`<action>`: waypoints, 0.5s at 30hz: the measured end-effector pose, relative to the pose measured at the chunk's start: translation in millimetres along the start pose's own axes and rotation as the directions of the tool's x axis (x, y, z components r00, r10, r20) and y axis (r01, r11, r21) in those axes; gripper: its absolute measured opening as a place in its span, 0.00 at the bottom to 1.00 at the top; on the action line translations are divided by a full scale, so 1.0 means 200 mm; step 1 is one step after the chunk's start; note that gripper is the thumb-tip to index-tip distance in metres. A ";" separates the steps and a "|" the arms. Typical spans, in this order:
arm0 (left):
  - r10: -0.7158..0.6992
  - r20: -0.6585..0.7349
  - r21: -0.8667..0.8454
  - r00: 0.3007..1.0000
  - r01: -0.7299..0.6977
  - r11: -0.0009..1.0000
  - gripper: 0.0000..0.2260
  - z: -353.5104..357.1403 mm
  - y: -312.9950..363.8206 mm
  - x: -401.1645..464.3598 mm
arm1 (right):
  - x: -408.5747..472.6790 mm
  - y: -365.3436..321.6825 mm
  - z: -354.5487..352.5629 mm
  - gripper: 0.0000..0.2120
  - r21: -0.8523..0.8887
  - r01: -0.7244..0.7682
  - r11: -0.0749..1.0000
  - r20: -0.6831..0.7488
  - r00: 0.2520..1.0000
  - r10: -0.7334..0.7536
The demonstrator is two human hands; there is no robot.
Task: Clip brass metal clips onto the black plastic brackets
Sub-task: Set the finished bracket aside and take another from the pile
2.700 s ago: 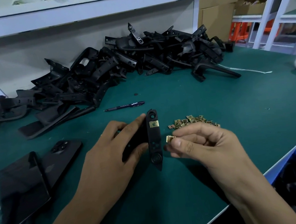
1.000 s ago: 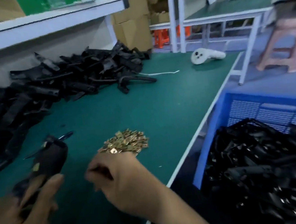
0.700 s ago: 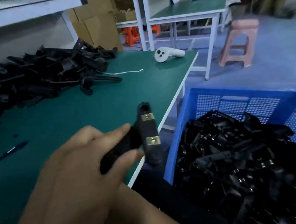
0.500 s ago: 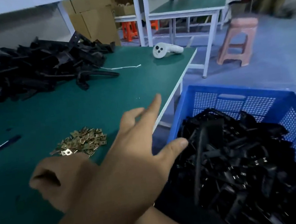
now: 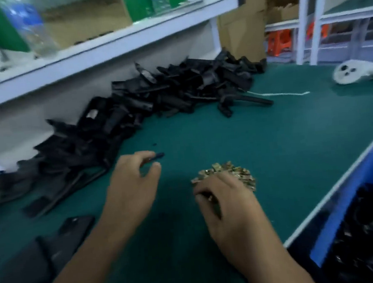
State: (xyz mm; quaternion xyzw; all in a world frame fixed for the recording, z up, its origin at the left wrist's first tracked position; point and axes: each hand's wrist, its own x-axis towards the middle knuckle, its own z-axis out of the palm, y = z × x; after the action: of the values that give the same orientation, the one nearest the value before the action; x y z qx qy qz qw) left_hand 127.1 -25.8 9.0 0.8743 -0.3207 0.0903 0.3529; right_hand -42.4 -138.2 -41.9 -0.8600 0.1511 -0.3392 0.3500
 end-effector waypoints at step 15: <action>-0.389 -0.050 0.613 0.920 0.335 0.715 0.38 -0.20 -0.54 0.67 | 0.09 0.09 -0.01 0.11 -0.093 -0.110 0.990 -0.194 0.977 0.090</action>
State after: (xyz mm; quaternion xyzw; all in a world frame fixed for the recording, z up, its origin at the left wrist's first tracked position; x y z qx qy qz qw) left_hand 301.5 -6.7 28.6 0.9893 -0.1110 0.0817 0.0486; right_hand -31.0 -162.2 -45.0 -0.8322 0.2441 -0.3929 0.3057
